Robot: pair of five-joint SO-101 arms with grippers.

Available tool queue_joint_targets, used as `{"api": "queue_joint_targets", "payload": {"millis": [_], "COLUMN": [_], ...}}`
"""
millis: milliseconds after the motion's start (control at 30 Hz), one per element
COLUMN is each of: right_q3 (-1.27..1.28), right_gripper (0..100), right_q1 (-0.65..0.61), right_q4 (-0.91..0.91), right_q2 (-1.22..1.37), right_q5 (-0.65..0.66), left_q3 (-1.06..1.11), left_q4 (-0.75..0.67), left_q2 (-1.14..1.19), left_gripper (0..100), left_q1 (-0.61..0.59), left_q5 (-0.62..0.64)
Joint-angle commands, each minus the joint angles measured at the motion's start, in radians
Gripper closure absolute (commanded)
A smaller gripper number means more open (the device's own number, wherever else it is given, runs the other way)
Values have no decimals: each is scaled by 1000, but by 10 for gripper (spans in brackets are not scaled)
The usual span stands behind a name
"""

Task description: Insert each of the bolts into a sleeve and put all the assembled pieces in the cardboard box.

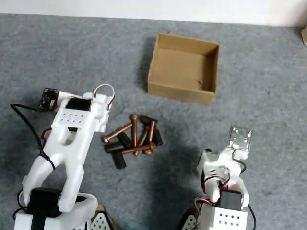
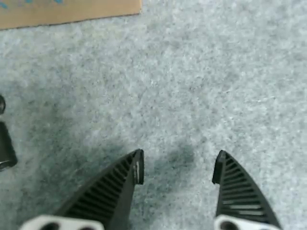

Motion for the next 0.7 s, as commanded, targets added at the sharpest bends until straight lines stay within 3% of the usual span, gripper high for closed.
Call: {"api": "queue_joint_targets", "payload": {"millis": [0,300,433,533,667], "right_q3": [143,143,143,143,143], "right_gripper": [766,766,766,766,766], "right_q1": [4,4,4,4,4], "right_q4": [-18,-18,-18,-18,-18], "right_q2": [-7,-7,-7,-7,-7], "right_q5": [-3,-3,-3,-3,-3], "left_q3": [-42,-39,-47,-87,-76], "left_q4": [-8,12,15,15,20], "left_q2": [-15,-15,-18,-47,-50], "left_gripper": [896,895,895,895,895], "left_q1": [33,188,160,143,189], "left_q5": [-17,-17,-6,147,532]}}
